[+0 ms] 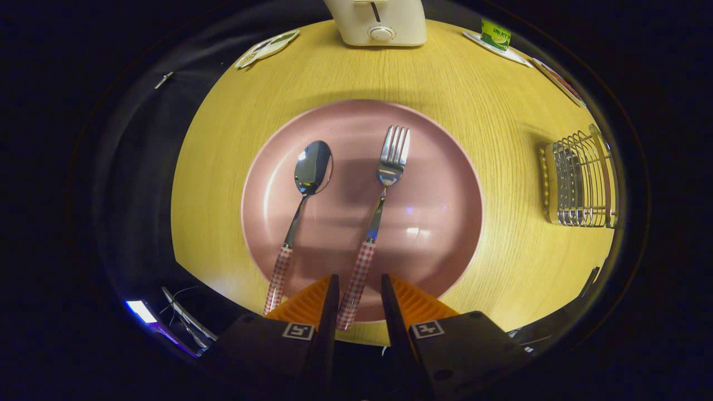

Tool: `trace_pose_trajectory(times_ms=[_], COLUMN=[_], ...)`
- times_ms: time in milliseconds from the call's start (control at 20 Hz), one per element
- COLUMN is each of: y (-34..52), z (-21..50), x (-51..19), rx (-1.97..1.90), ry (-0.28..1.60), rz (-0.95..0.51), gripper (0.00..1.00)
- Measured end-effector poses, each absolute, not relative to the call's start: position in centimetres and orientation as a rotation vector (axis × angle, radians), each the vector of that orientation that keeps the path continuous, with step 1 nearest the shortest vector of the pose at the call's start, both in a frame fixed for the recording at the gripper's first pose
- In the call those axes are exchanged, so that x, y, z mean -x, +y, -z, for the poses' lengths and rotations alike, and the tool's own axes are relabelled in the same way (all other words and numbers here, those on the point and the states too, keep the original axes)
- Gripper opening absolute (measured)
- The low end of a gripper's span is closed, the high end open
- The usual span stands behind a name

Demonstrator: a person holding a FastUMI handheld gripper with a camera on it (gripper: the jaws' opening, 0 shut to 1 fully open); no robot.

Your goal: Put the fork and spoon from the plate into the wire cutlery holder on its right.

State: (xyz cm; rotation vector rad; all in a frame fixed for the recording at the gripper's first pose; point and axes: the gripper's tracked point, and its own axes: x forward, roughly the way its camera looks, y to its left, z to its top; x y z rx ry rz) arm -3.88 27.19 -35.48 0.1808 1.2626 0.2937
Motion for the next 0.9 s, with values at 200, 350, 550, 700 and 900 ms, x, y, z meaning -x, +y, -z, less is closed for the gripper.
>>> trace_pose_trajectory(times_ms=[200, 350, 550, 700, 900], y=[25.8, 25.2, 21.9, 16.7, 8.4], z=[34.9, 32.8, 28.3, 24.7, 21.3], x=[3.7, 3.9, 4.3, 5.1, 5.8], rx=[-0.184, -0.216, -0.215, -0.208, -0.096], ry=[1.240, 1.211, 1.160, 1.176, 1.218], rz=[-0.306, -0.361, -0.420, -0.427, -0.389], gripper=[0.14, 0.12, 0.12, 0.12, 0.12])
